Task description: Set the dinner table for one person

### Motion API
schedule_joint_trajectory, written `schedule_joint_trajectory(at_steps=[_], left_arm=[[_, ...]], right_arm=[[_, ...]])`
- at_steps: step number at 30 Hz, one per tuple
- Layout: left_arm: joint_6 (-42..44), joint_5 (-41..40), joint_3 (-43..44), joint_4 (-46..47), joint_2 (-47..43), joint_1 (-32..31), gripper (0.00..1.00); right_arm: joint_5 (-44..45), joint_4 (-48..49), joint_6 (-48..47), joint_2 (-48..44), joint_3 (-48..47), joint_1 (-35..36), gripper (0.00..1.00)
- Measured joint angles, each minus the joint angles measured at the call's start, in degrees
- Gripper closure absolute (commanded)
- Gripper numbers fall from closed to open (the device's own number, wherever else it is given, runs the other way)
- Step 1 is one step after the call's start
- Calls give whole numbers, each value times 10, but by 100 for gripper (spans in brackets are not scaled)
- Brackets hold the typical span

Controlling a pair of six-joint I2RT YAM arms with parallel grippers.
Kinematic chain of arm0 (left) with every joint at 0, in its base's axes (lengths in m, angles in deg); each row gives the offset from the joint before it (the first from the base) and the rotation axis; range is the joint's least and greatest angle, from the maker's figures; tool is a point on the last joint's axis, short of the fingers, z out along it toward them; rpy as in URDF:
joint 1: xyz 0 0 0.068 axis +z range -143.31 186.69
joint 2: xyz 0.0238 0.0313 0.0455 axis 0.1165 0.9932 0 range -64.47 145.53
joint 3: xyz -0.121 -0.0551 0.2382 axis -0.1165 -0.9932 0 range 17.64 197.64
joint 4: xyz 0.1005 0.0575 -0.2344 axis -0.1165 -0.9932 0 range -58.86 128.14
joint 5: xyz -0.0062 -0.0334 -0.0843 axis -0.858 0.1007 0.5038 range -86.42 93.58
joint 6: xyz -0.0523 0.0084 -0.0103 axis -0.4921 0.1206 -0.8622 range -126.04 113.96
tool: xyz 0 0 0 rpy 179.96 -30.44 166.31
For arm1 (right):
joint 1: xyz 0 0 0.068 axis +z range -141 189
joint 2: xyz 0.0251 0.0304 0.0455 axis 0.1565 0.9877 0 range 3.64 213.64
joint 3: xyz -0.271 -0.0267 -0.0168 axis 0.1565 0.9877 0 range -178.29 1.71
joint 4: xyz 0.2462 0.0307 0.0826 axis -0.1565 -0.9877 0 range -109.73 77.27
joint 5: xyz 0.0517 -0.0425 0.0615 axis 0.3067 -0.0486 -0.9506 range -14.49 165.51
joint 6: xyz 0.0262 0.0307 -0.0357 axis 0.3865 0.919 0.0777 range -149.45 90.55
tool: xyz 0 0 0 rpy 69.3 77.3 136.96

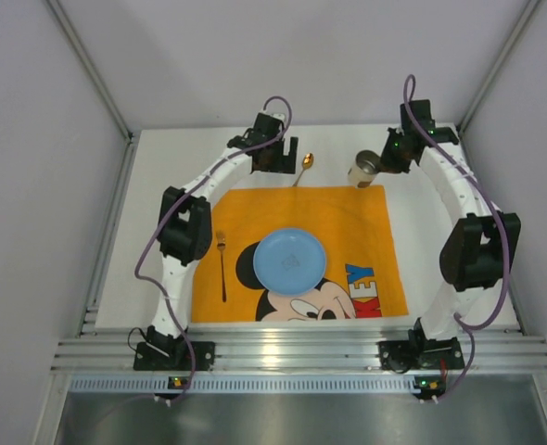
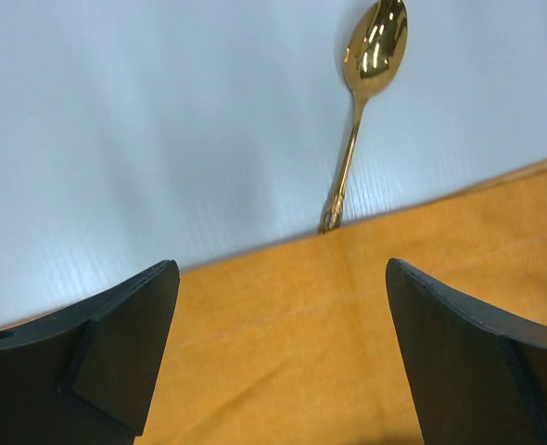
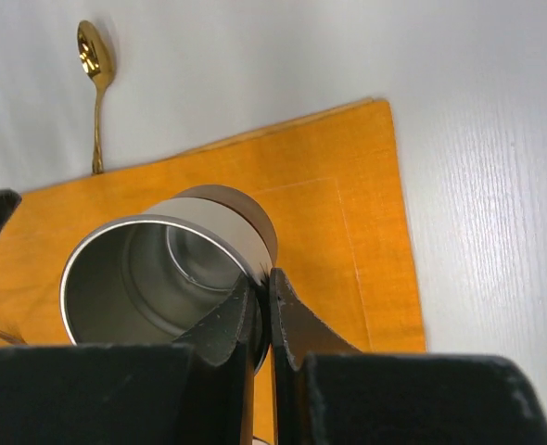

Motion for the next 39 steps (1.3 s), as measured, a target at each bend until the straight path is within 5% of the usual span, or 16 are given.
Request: schedule_joint_trajectory(at_steps=[8,10,11,13,14,18,28,35,39], left_arm=[[-58,48,58,27,99,24,2],[-69,62,80,33,117,29,3],[-74,68,97,33,127,30,3],[-80,82,141,46,153,30,4],[-82,89,160,50,164,29,4],[-85,105,191,69,183,22,10],[-33,92,205,65,213,-7,47],[-5,55,207,57,231,-22,56],[10,37,207,54,233,-28,74]], right_arm=[[31,22,-8,-22,163,4,99],[31,20,-9,-20,183,5,80],[31,20,-9,-19,186,7,58],[31,27,-8,-18,187,14,39],[31,32,-10,-18,187,19,1],[29,33,-19,-21,187,36,0],[29,8,-30,-101,202,35,0],[24,-27,-35,-181,245,19,0],[14,-44,-40,-207,259,6,0]])
